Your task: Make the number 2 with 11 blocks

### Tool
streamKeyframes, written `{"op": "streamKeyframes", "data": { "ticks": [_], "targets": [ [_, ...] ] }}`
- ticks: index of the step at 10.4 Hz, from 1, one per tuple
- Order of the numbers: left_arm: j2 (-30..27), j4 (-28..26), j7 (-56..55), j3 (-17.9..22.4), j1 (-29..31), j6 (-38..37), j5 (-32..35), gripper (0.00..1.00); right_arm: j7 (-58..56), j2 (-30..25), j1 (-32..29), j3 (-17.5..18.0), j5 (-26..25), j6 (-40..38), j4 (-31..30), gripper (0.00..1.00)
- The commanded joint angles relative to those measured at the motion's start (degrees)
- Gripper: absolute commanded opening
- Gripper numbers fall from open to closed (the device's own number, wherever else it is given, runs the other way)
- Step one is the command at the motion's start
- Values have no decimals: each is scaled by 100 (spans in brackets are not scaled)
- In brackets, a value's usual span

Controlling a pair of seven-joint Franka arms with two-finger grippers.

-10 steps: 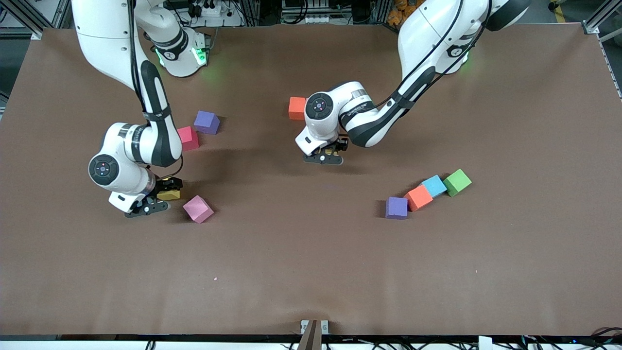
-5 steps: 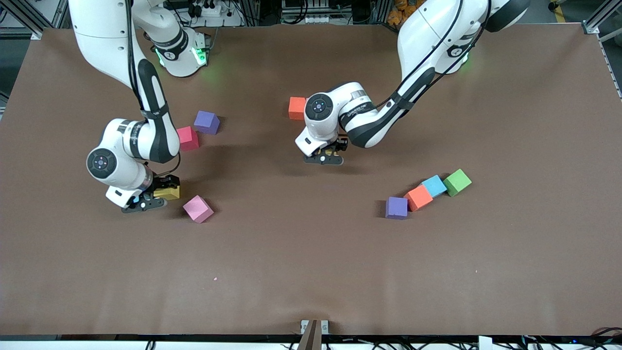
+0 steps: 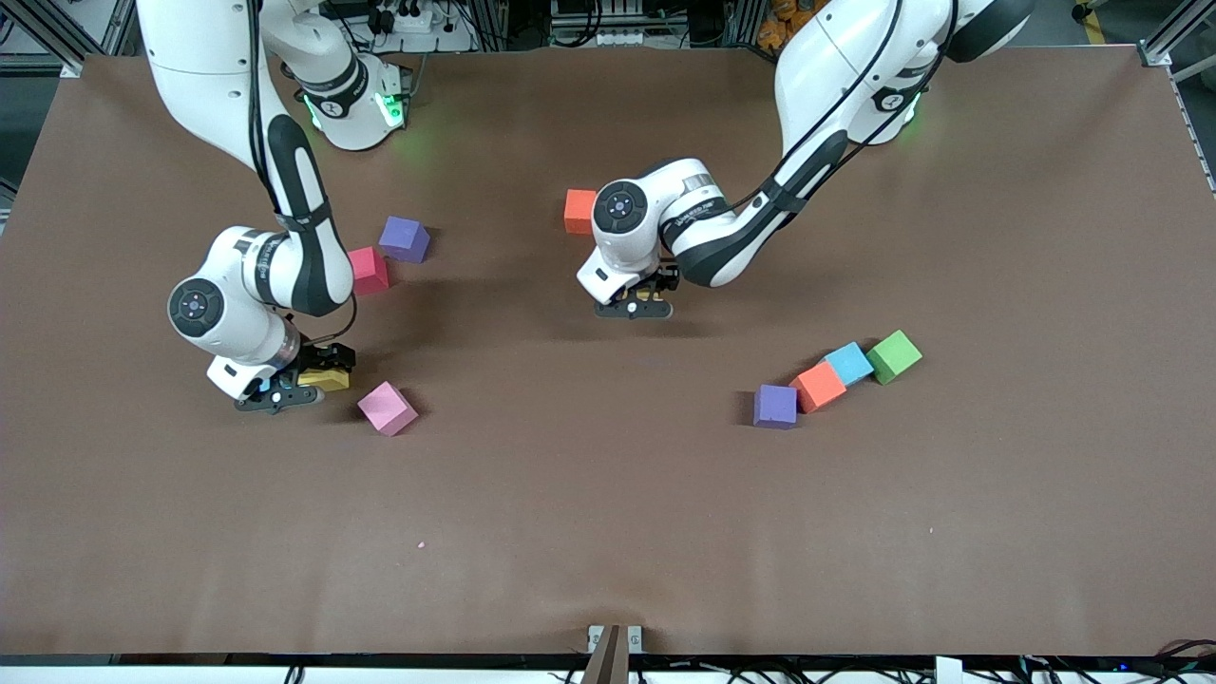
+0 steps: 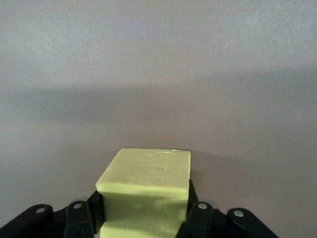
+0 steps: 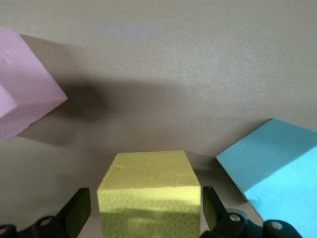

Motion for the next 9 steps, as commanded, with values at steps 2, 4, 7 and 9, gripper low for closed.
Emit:
{"op": "streamKeyframes", "data": {
  "ticks": [2,4,7,9],
  "targets": [
    [25,-61,-67,-54,-75,-156,-119,51,-124,-221,58,-6,170,54,-207,100],
    [34,-70,-67,-54,-75,-156,-119,54,-212,-230,58,-6,170,45,-224,100],
    [52,-70,-41,-54,-75,-165,-119,100,-212,-230,58,-6,170,1,-224,73],
    [-1,-62,-67,-54,-58,-182,-119,100,-212,-239,66,-15,170,-25,-216,50]
  ]
}}
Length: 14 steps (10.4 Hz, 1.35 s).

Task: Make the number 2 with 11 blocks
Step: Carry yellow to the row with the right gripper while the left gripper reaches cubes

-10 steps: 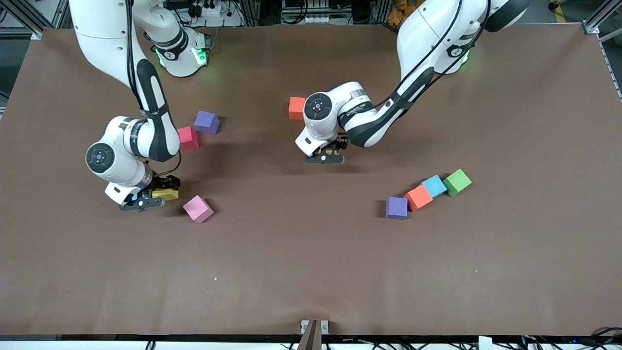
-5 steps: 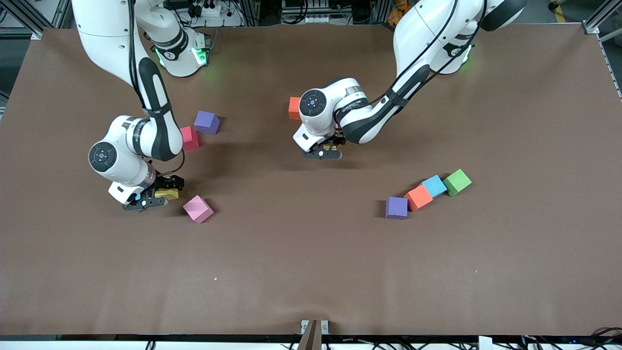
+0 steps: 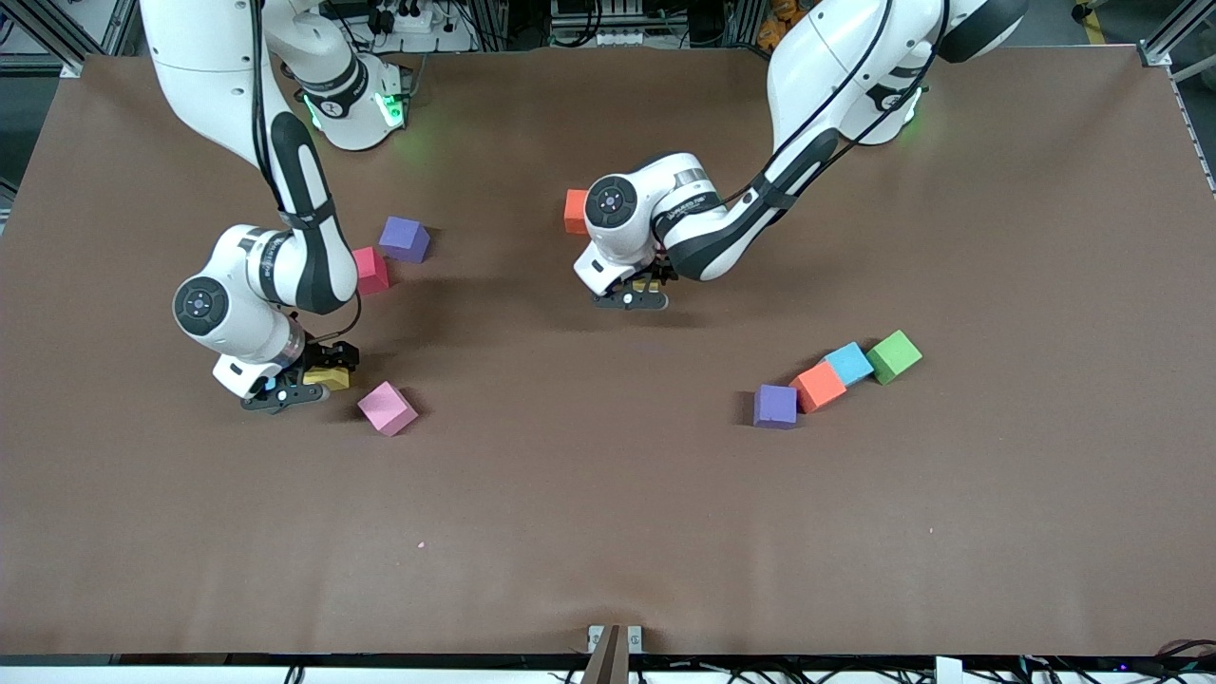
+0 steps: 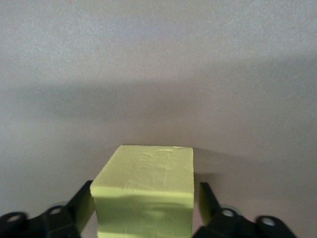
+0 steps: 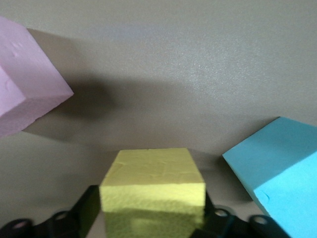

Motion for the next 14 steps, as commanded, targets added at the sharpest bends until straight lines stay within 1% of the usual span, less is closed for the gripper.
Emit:
{"op": "streamKeyframes", "data": {
  "ticks": [1,4,5,7,11,12,14],
  "targets": [
    [-89,68,-58,-26,4,-167,-117,100,-157,-254,78,-17,158,-35,-176,50],
    [-606,68,-40,-87,101,-404,-117,100,-157,-420,114,-26,158,-193,-159,50],
    [-729,68,-14,-87,223,-405,-117,100,-165,-473,175,-26,149,-245,-150,51],
    [-757,86,57,-79,356,-405,-48,100,-148,-526,411,-43,131,-342,-106,51],
    [-1143,86,205,-79,864,-405,-47,100,-122,-526,1254,-61,70,-343,-97,54],
    [-1196,86,458,-70,996,-405,-64,100,-122,-526,1526,-70,61,-351,-106,56],
    [-1135,86,1108,-17,1269,-353,-73,100,-122,-518,2036,-78,52,-334,-71,56]
  ]
}}
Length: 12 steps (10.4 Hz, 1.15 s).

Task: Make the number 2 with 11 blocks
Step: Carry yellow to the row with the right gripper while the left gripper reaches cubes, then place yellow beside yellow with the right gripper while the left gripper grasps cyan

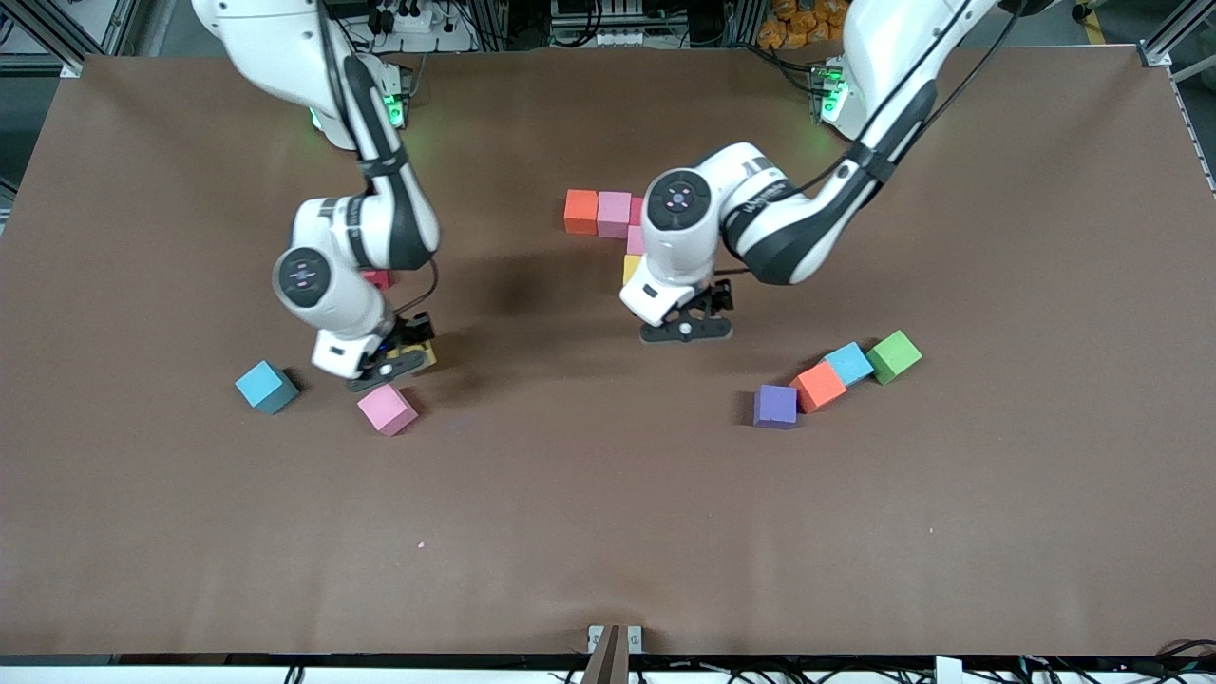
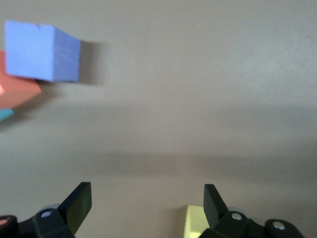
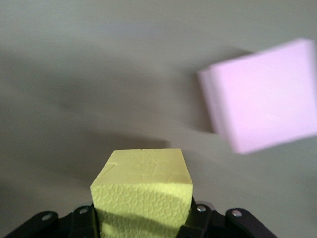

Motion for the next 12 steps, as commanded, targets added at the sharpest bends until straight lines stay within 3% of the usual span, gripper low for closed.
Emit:
{"op": "streamKeyframes", "data": {
  "ticks": [1,4,9,12],
  "targets": [
    [-14,-84,578,156,177,37,-65,100,-97,-119,545,-79,-20,-16,3,56],
    [31,39,1122,376,177,46,-56,100,-123,-75,1125,-27,-635,-51,416,56],
    [22,83,2196,684,334,46,-100,100,-789,338,1996,44,-671,-814,1540,56],
    [31,83,3527,684,668,46,-82,100,-1649,470,2199,412,-671,-825,1630,56]
  ]
}}
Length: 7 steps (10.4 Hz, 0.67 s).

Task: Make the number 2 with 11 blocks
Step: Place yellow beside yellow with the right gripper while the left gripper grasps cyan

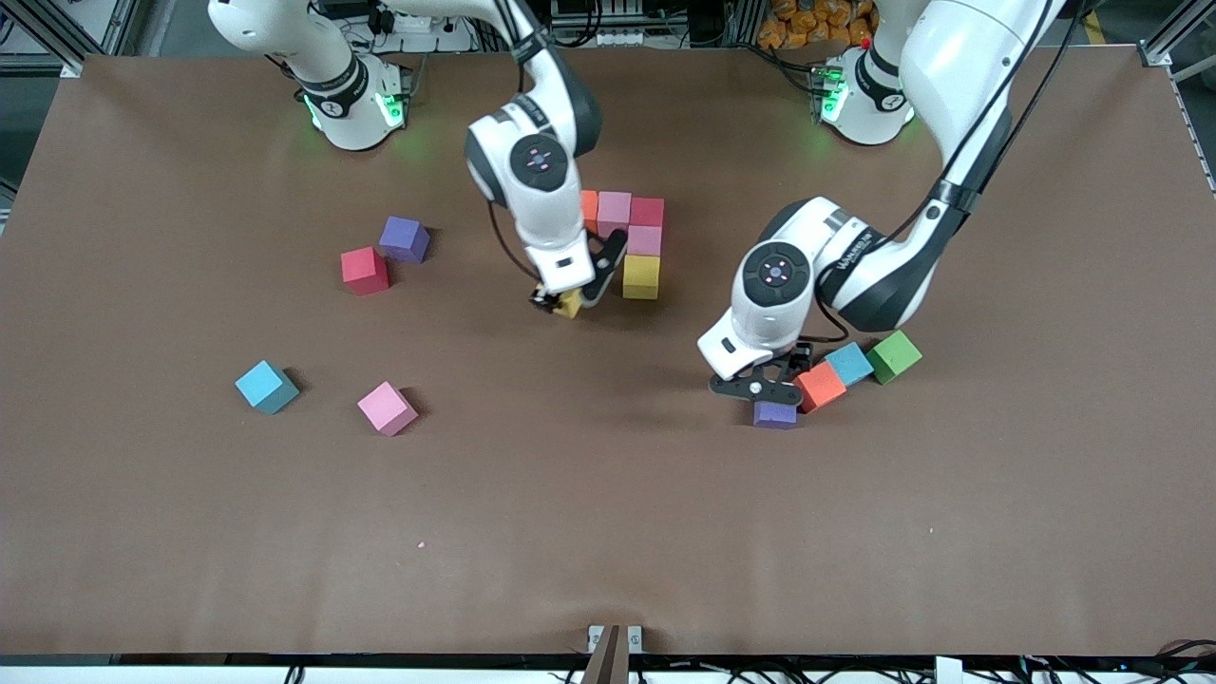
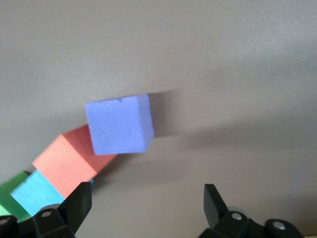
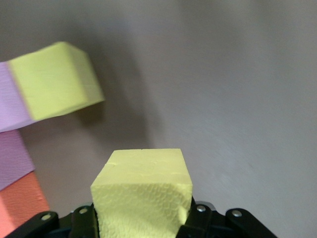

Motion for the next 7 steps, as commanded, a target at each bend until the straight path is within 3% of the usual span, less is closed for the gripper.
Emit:
{"op": "streamKeyframes", "data": {
  "ticks": [1,4,7],
  "targets": [
    [11,11,1143,-9,287,5,-82,100,-587,188,114,146,-41,-78,138,56],
    [55,-24,2208,87,368,5,-109,100,-597,468,141,401,-41,-17,225,56],
    [47,-225,2764,88,368,5,-109,100,-597,724,141,428,-24,-8,428,55]
  ]
}}
